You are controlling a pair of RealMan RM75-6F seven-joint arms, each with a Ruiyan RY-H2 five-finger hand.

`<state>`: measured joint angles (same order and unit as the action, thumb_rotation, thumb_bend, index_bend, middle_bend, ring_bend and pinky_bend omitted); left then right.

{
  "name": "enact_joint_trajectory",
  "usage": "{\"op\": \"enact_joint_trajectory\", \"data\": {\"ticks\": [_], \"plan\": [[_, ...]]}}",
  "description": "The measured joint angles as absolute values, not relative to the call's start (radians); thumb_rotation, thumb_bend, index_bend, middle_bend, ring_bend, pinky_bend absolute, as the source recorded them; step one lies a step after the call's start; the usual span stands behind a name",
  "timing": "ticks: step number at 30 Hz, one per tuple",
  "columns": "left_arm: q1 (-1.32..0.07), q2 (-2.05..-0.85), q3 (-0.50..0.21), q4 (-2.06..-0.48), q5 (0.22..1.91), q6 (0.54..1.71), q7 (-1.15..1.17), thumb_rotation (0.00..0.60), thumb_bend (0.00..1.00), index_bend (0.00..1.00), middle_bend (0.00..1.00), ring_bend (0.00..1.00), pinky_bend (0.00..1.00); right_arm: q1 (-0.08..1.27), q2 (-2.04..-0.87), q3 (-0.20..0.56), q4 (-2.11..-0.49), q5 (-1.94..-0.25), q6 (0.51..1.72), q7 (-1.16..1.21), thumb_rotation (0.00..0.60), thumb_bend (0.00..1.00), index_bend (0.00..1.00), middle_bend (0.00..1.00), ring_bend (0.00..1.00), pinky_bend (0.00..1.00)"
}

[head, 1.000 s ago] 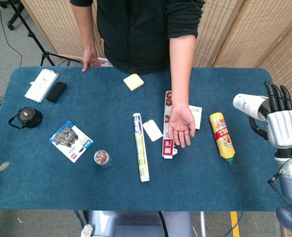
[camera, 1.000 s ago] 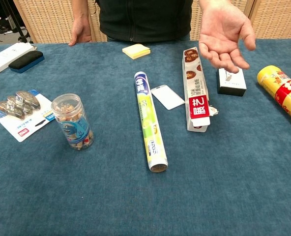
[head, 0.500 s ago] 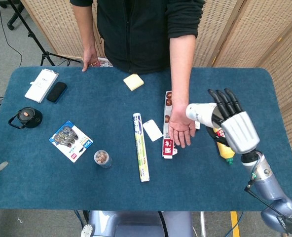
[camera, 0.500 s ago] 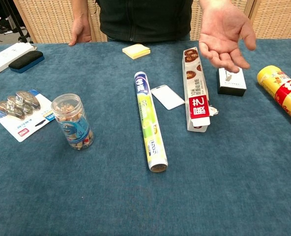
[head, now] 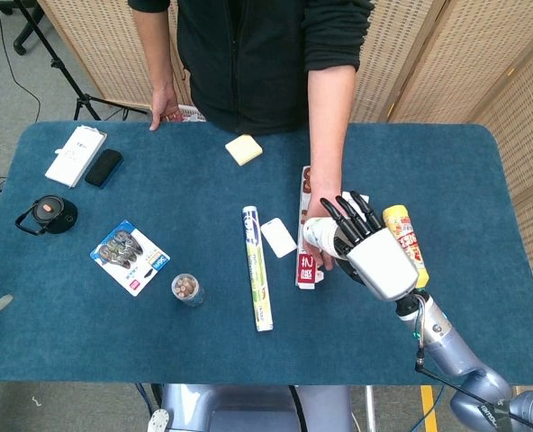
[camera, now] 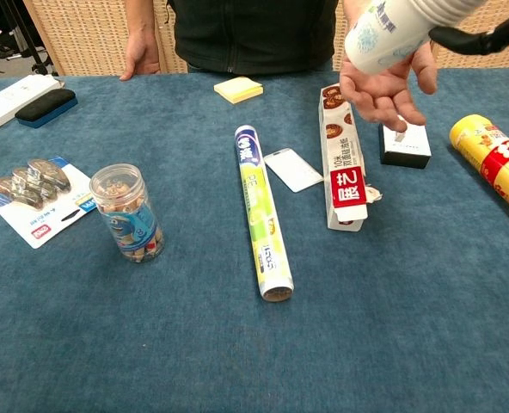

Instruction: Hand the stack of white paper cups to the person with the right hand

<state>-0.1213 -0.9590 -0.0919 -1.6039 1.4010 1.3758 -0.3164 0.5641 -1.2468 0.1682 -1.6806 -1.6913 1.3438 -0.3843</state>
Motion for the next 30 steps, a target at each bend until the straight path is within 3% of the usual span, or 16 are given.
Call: {"op": "enact_joint_trajectory", "data": {"ticks": [4, 5, 7, 9, 11, 12, 23, 30], "plan": [[-0.121, -0.958, -0.092, -1.604, 1.402, 1.376, -0.318, 0.600, 0.00, 0.00, 0.00, 0.00, 0.03, 0.554, -1.253, 0.148, -1.678, -1.690, 1.333, -0.410, 0.600, 0.84, 0.67, 0.02, 0.00, 0.03], [-0.121, -0.958, -0.091, -1.604, 1.402, 1.377, -0.318, 0.600, 0.00, 0.00, 0.00, 0.00, 0.03, 0.553, -1.254, 0.146, -1.677, -1.690, 1.331, -0.411, 0.600, 0.79, 0.60, 0.01, 0.00, 0.03], [-0.121, -0.959, -0.091, -1.605, 1.403, 1.377, -0.316, 0.600, 0.00, 0.00, 0.00, 0.00, 0.03, 0.551, -1.255, 0.139, -1.675, -1.691, 1.328, -0.406, 0.600, 0.56, 0.38, 0.00, 0.00, 0.03], [-0.122, -0.960, -0.090, -1.606, 1.403, 1.375, -0.315, 0.600, 0.00, 0.00, 0.00, 0.00, 0.03, 0.550, -1.253, 0.134, -1.676, -1.691, 1.322, -0.392, 0.600, 0.20, 0.11, 0.00, 0.00, 0.03], [-0.123, -0.961, -0.090, -1.606, 1.402, 1.373, -0.310, 0.600, 0.00, 0.00, 0.00, 0.00, 0.03, 0.548, -1.247, 0.131, -1.680, -1.687, 1.314, -0.378, 0.600, 0.04, 0.01, 0.00, 0.00, 0.03], [-0.123, -0.961, -0.090, -1.607, 1.401, 1.373, -0.307, 0.600, 0.00, 0.00, 0.00, 0.00, 0.03, 0.545, -1.243, 0.131, -1.685, -1.682, 1.314, -0.379, 0.600, 0.00, 0.00, 0.00, 0.00, 0.03], [-0.123, -0.962, -0.089, -1.610, 1.401, 1.373, -0.302, 0.600, 0.00, 0.00, 0.00, 0.00, 0.03, 0.508, -1.167, 0.150, -1.760, -1.658, 1.362, -0.354, 0.600, 0.00, 0.00, 0.00, 0.00, 0.03], [-0.121, -0.962, -0.088, -1.610, 1.402, 1.377, -0.305, 0.600, 0.00, 0.00, 0.00, 0.00, 0.03, 0.452, -1.037, 0.162, -1.781, -1.649, 1.427, -0.298, 0.600, 0.00, 0.00, 0.00, 0.00, 0.03]]}}
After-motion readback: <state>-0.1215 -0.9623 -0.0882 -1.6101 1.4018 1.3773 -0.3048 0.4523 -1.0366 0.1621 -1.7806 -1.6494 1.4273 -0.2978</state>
